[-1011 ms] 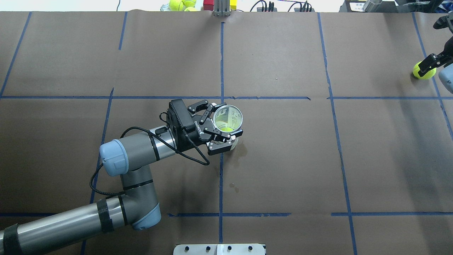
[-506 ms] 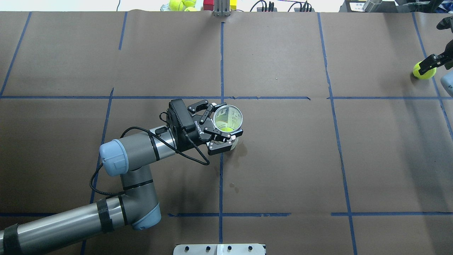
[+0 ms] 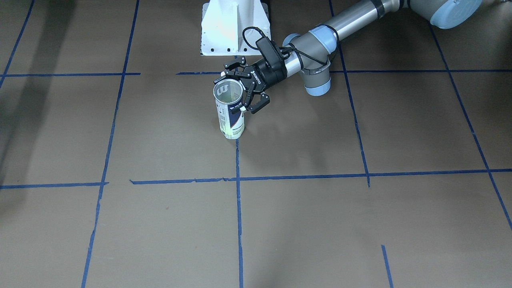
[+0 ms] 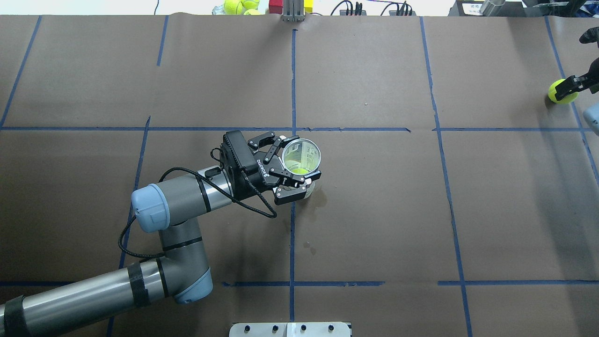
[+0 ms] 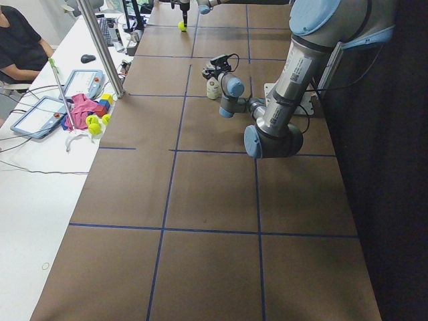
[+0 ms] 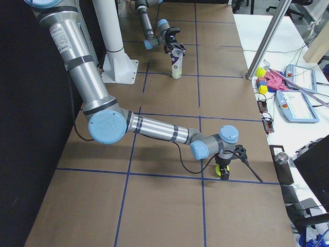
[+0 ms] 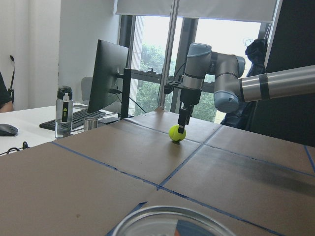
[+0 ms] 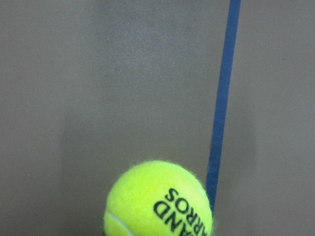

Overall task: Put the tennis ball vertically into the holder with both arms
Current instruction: 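Move the right gripper to the second tennis ball and grasp it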

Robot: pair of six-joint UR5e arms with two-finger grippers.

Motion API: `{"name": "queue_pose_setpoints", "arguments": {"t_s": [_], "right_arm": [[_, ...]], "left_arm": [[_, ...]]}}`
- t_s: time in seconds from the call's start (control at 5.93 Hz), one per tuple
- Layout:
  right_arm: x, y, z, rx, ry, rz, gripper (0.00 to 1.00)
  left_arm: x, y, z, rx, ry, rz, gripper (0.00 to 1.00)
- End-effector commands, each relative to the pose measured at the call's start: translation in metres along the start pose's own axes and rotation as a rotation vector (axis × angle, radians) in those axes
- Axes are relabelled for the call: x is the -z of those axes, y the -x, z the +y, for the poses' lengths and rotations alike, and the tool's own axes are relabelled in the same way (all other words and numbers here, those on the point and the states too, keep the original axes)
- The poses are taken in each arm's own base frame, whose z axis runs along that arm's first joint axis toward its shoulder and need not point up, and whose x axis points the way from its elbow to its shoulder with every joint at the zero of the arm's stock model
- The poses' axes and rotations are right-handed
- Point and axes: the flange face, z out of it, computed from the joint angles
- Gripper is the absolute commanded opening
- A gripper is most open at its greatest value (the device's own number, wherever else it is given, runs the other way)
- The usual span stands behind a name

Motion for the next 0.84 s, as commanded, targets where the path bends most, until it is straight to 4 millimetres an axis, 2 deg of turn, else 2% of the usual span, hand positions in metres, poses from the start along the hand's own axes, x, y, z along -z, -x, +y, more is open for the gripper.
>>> {"name": "queue_pose_setpoints", "arguments": {"t_s": [0.0,0.67], "right_arm": [[-0.0114,0.0171,-0.0013,0.023,0.008,-0.003,0.99],[-0.0087,0.0162,-0.0097,0.039,-0.030,0.073,0.98]], "left_arm": [[-0.0002,0.0001,-0.0004,0.000,-0.001,0.000,0.99],[0.0011,0.0045,-0.0031,-0.003,-0.005,-0.005,0.99]]}}
